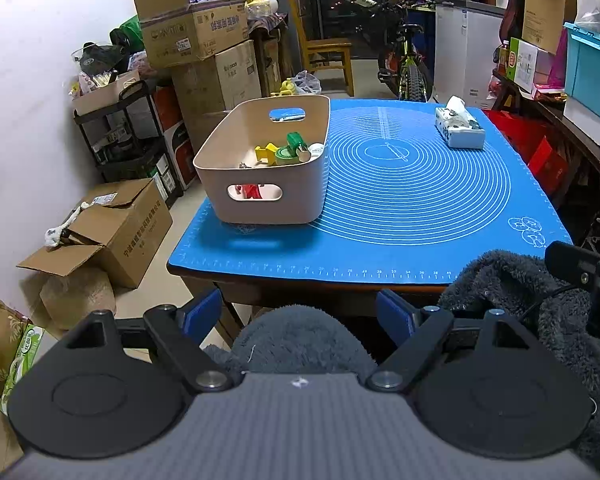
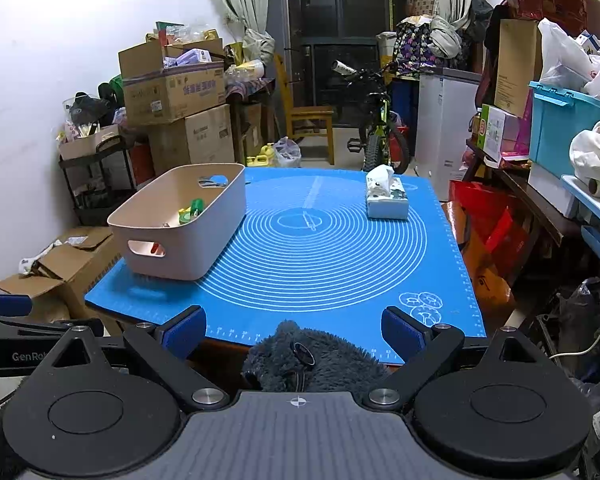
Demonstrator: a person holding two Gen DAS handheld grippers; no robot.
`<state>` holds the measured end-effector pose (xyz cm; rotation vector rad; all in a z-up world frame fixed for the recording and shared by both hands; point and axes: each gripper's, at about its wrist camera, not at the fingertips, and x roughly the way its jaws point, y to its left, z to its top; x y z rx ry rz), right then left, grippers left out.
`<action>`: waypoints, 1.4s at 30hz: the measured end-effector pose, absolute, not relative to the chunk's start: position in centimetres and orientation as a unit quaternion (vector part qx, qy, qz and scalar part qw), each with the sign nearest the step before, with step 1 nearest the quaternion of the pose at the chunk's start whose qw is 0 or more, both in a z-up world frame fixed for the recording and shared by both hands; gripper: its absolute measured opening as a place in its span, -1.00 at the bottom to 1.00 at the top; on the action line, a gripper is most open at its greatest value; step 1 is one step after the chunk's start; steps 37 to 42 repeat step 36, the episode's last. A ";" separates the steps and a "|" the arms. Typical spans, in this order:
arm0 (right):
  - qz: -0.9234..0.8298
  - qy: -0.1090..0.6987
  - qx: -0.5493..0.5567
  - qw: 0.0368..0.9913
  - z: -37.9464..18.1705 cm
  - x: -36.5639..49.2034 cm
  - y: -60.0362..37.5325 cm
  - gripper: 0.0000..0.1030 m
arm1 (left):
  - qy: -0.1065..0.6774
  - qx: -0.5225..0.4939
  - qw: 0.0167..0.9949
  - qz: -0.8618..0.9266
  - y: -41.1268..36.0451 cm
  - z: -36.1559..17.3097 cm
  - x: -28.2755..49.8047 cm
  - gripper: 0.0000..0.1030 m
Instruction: Organize rigid objects
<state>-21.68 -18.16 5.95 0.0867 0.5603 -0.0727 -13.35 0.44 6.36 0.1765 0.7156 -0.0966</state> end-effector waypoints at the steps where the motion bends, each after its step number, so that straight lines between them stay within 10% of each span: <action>1: -0.036 0.277 0.043 0.959 5.9 -21.7 -18.1 0.84 | 0.350 0.087 0.932 -0.047 0.4 6.4 -13.4 0.64; 42: -0.033 0.286 0.045 0.956 5.2 -22.2 -18.3 0.84 | 0.353 0.085 0.930 -0.055 0.3 6.8 -13.3 0.65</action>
